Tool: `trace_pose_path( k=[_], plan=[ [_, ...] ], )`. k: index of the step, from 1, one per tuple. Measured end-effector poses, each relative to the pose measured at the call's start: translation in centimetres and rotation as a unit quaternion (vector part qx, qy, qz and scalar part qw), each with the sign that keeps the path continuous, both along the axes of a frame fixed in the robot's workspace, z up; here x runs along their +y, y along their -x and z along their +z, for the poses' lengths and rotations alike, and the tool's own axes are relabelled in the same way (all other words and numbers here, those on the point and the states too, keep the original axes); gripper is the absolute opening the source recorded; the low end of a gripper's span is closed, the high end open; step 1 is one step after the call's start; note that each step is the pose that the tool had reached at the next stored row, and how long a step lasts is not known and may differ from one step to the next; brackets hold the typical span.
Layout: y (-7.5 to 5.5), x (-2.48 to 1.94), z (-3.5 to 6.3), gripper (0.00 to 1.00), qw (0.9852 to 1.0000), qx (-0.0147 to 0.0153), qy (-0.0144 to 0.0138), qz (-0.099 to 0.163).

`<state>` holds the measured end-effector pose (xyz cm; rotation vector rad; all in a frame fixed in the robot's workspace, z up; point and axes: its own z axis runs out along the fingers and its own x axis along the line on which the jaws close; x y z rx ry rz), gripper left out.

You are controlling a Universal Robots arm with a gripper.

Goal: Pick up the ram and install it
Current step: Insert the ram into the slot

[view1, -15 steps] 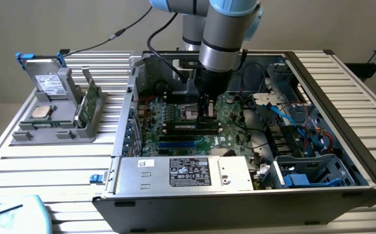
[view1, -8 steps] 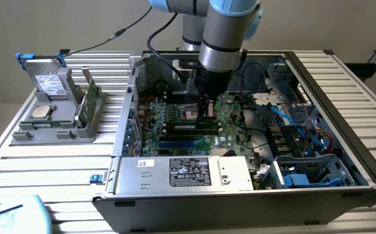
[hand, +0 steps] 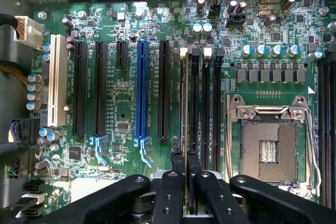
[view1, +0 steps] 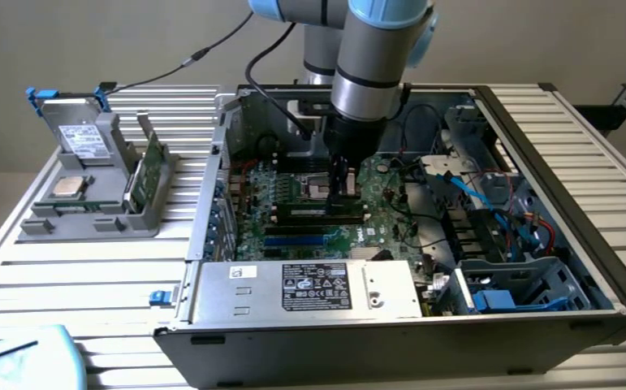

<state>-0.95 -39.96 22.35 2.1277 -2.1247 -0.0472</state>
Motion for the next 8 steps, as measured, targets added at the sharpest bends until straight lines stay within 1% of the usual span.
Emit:
trace_pose_path(
  k=[8],
  plan=[
    [0.00, 0.04, -0.07, 0.14, 1.0000, 0.0000, 0.0000, 0.000]
  ],
)
